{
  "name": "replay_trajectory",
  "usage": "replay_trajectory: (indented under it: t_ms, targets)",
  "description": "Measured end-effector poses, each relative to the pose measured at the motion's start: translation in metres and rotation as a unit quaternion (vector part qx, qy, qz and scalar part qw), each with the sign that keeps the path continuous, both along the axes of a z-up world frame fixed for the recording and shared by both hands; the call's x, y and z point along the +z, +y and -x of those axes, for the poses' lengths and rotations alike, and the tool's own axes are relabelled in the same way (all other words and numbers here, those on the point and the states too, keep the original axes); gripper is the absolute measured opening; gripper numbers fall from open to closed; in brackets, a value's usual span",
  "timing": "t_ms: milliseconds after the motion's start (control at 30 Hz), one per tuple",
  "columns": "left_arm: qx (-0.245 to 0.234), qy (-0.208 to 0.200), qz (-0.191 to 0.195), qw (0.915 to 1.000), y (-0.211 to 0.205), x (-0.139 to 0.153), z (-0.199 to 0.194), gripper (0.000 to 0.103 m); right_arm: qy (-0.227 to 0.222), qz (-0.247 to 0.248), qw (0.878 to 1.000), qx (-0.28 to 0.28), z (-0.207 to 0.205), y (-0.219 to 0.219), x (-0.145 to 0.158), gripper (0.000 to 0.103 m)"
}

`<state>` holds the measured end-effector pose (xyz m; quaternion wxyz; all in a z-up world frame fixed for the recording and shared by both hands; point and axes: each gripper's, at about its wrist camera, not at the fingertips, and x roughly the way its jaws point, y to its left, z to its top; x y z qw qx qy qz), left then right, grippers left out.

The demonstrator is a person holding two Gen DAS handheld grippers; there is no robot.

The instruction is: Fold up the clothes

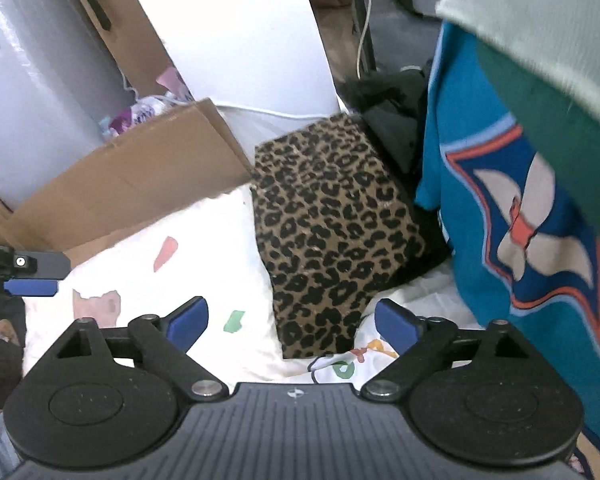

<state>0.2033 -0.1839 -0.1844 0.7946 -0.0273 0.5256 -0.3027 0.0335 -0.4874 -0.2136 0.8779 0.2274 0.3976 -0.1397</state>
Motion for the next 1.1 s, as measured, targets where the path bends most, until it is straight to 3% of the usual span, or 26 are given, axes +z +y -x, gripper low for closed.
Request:
replay_trajectory:
  t_ms: [300,600,767,1100]
  targets:
    - [0.003,-0.029,-0.02,0.9994,0.043,0.069,0.017,0.1,-0.001,0.002,1.0,0.012,0.017,0.018,0.055,0.1]
    - [0.021,-0.034,0.002,0.9992,0.092,0.115,0.032,0.1,0.022,0.004,1.0,0.019,0.03,0.045,0.103,0.102]
    - [0.043,-0.033,-0.008,0.9985,0.126,0.139,0.039,0.101,0.017,-0.02,0.999,0.034,0.039,0.062,0.14,0.102]
    - [0.031,-0.056,-0.018,0.9978,0.179,0.188,0.061,0.101,0.019,-0.051,0.998,0.034,0.051,0.085,0.21,0.102]
